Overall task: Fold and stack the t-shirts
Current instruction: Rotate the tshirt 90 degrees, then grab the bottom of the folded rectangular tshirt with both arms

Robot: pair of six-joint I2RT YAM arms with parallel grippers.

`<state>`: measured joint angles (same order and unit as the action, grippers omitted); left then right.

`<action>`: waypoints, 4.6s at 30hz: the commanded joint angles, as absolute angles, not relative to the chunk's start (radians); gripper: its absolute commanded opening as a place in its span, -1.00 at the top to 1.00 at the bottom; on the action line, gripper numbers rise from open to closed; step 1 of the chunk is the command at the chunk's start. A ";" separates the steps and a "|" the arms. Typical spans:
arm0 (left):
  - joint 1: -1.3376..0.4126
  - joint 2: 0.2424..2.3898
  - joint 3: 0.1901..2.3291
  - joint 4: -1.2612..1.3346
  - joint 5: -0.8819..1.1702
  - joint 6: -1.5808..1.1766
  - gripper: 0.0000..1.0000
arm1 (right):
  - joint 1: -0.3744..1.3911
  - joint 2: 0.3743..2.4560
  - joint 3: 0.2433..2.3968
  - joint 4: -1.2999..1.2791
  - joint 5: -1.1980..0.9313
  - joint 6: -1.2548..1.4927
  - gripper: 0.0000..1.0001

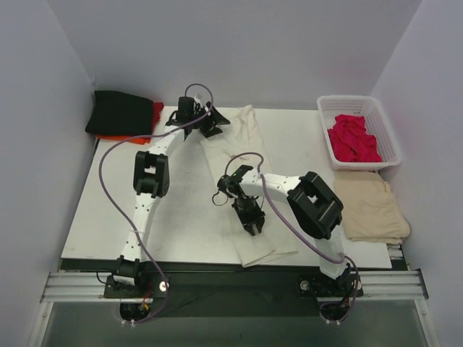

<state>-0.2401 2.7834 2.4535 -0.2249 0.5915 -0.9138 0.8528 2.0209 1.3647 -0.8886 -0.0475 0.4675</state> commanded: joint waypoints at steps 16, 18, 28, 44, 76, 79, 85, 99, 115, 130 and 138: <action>-0.242 2.625 2.324 0.094 0.770 -0.996 -0.50 | 0.896 1.965 1.614 -0.946 0.072 0.377 0.52; -0.238 2.544 2.286 0.017 0.749 -0.945 -0.51 | 0.887 1.930 1.626 -0.945 0.124 0.399 0.51; -0.330 2.293 2.225 -0.627 0.352 -0.451 -0.57 | 0.610 1.795 1.672 -0.930 0.242 0.601 0.38; -0.590 2.085 1.709 -0.653 0.057 -0.554 -0.58 | 0.377 1.871 1.813 -0.927 0.178 0.569 0.36; -0.603 2.434 2.065 -1.101 -0.331 -0.718 -0.73 | 0.287 1.795 1.646 -0.844 0.118 0.532 0.38; -0.566 2.470 2.114 -1.108 -0.324 -0.669 -0.73 | 0.285 1.801 1.649 -0.836 0.104 0.532 0.38; -0.526 2.519 2.198 -1.060 -0.256 -0.565 -0.73 | 0.279 1.825 1.663 -0.836 0.083 0.529 0.38; -0.517 2.067 1.861 -0.888 -0.314 -0.535 -0.74 | 0.409 1.772 1.603 -0.815 0.208 0.474 0.35; -0.620 1.390 0.950 -0.716 -0.197 -0.709 -0.58 | 0.716 1.591 1.151 -0.658 0.140 0.492 0.29; -0.649 1.232 0.669 -0.561 0.247 -0.790 -0.34 | 0.807 1.443 0.916 -0.434 -0.150 0.462 0.28; -0.629 1.212 0.580 -0.456 0.368 -0.857 -0.33 | 0.818 1.402 0.827 -0.359 -0.215 0.480 0.29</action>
<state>-0.6395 1.2358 0.5987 -0.5507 0.2760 -0.8112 0.8078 1.4460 0.8455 -0.3874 -0.1707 0.4740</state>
